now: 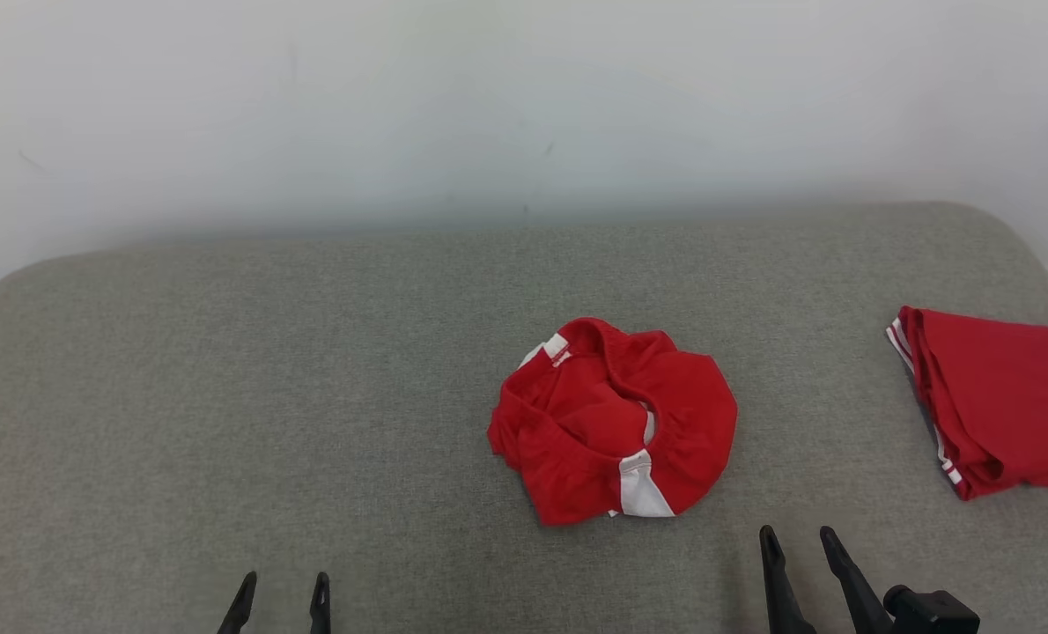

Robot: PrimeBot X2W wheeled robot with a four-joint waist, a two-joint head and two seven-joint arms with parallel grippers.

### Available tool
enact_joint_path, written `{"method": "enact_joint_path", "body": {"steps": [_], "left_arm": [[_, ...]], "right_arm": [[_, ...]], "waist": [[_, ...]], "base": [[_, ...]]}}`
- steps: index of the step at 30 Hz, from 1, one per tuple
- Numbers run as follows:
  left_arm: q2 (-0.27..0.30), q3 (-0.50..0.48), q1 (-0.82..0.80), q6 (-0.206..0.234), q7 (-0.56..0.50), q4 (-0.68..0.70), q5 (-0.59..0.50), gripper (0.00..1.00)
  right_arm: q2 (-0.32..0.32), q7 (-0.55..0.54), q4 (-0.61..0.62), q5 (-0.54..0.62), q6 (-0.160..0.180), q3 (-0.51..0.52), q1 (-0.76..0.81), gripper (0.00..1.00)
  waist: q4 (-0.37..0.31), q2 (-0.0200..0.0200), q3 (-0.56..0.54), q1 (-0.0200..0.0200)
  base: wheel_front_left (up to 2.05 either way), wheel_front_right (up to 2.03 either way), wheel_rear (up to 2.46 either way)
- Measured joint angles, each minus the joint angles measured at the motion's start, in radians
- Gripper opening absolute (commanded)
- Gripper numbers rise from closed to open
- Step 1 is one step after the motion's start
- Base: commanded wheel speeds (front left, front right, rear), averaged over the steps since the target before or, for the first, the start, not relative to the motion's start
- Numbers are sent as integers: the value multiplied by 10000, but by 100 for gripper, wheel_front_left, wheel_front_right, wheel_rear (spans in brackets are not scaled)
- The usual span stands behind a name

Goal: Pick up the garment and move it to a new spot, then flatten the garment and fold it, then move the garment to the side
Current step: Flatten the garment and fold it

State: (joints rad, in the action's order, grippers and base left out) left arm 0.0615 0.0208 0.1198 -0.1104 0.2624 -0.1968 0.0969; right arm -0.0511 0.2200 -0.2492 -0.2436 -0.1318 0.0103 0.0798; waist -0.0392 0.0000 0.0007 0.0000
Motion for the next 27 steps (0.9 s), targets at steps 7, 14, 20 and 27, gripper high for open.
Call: {"method": "enact_joint_path", "body": {"steps": [7, 14, 20, 27], "left_arm": [[353, 951, -1108, -140, -278, -579, -61, 100], [911, 2882, -2761, -196, -1693, -738, 332, 100], [1553, 4974, -4282, -211, -2920, -763, 1371, 100], [2232, 6901, -5837, -211, -3837, -1149, 2370, 100]], "right_arm": [[0, 2, -23, 0, 0, -21, -55, 100], [2, 4, -8, 2, 0, -13, -130, 100], [-4, 10, 10, -12, 0, -42, -206, 100], [-4, 92, -25, -119, 0, -192, -403, 100]], "waist": [[-520, 0, 36, 0], [-1194, 0, 149, 0], [-1770, 1, 309, 0], [-2351, 0, 589, 1]], "base": [[0, 0, 0], [0, 0, 0], [0, 0, 0], [0, 0, 0]]}}
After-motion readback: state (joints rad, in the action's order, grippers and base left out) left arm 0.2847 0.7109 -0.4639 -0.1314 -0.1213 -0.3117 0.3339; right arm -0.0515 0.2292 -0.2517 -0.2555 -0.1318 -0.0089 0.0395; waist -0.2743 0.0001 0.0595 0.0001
